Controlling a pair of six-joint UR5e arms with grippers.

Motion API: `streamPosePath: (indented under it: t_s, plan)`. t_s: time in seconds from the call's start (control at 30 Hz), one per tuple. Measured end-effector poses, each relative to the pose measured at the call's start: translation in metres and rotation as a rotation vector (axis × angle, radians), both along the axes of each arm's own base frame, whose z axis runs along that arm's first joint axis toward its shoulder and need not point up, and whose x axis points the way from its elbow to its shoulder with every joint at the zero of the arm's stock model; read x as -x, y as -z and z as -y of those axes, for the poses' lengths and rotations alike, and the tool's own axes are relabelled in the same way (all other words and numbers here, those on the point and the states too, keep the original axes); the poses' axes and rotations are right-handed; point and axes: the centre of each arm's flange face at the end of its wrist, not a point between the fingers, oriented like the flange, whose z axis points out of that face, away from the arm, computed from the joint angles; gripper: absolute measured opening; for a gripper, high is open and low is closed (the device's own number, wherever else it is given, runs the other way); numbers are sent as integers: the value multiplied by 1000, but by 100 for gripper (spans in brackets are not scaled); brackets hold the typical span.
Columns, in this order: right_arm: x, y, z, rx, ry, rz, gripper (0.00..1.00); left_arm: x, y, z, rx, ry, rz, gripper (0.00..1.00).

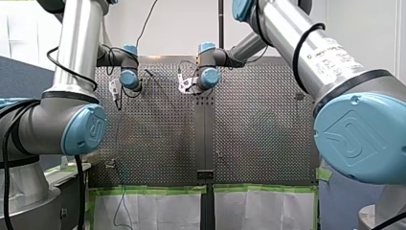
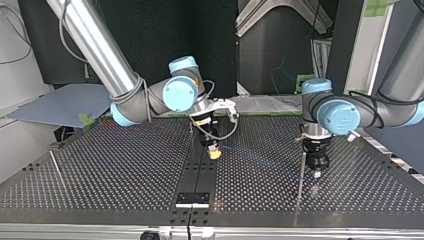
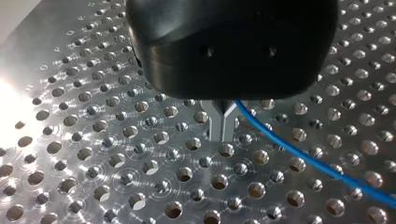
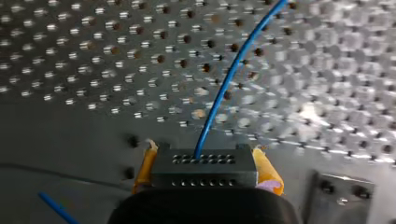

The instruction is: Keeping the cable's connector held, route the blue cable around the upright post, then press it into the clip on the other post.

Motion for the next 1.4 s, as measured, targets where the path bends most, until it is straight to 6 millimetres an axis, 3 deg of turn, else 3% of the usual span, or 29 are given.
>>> streamPosePath:
  t_s: [0.4, 0.47, 0.5, 0.53, 0.57, 0.6, 0.67, 1.0, 1.23, 1.4]
  plan:
    - [15, 41, -4, -54, 16, -60, 0, 8, 7, 5, 51, -20, -55, 4]
    - [17, 47, -4, -62, 15, -67, 0, 10, 8, 6, 49, -19, -68, 29]
    - [18, 49, -4, -65, 14, -69, 0, 10, 9, 7, 46, -19, -75, 29]
    - [18, 51, -4, -68, 10, -71, 0, 11, 10, 7, 43, -18, -85, 54]
    - [18, 52, -4, -69, 8, -72, 0, 12, 10, 8, 41, -18, -91, 72]
    - [19, 53, -4, -70, 6, -72, 0, 13, 11, 8, 39, -17, -97, 72]
    - [19, 55, -4, -73, 2, -74, 0, 15, 12, 9, 40, -16, -110, 100]
    - [26, 83, -7, -100, 3, -94, 0, 15, 14, 11, 112, 2, -113, 100]
    - [32, 120, -10, -123, 9, -100, 0, 6, 34, 12, 141, 26, -136, 100]
    - [39, 148, -12, -141, 15, -105, 0, 4, 37, 10, 148, 31, -137, 100]
